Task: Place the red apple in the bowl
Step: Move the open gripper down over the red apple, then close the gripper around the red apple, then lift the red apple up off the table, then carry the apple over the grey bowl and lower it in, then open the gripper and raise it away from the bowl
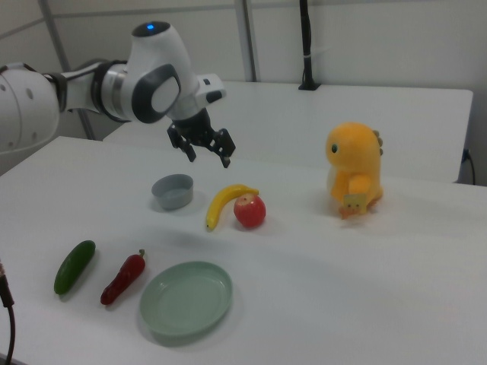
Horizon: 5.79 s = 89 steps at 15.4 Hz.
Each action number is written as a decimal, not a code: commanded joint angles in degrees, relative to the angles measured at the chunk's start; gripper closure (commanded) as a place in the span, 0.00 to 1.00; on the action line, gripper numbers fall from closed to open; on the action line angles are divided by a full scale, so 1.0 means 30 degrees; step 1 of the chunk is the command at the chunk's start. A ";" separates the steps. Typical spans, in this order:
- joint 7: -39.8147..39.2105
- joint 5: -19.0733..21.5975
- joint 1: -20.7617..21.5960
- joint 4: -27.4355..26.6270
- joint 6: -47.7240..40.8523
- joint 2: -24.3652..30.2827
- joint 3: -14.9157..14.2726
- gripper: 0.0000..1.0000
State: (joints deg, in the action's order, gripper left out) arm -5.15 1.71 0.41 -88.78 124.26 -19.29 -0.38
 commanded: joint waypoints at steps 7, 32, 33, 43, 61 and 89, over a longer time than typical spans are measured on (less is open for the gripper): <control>0.0016 -0.2470 -0.0518 -0.0406 0.2759 -0.2209 -0.0078 0.00; 0.1628 -0.5843 -0.0928 -0.0992 0.6861 -0.4760 0.0069 0.91; 0.1628 -0.5843 -0.0928 -0.0992 0.6802 -0.4731 0.0069 0.91; 0.2448 -0.5405 -0.0694 -0.0845 0.3732 -0.1629 0.1004 0.90; 0.4206 -0.3614 0.3729 0.0473 0.0792 -0.1183 0.1328 0.88; 0.6784 -0.5697 0.3907 -0.0433 0.5727 -0.1926 0.1358 0.00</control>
State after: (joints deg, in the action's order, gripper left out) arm 13.51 -14.97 12.25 -86.84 145.55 -32.05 4.17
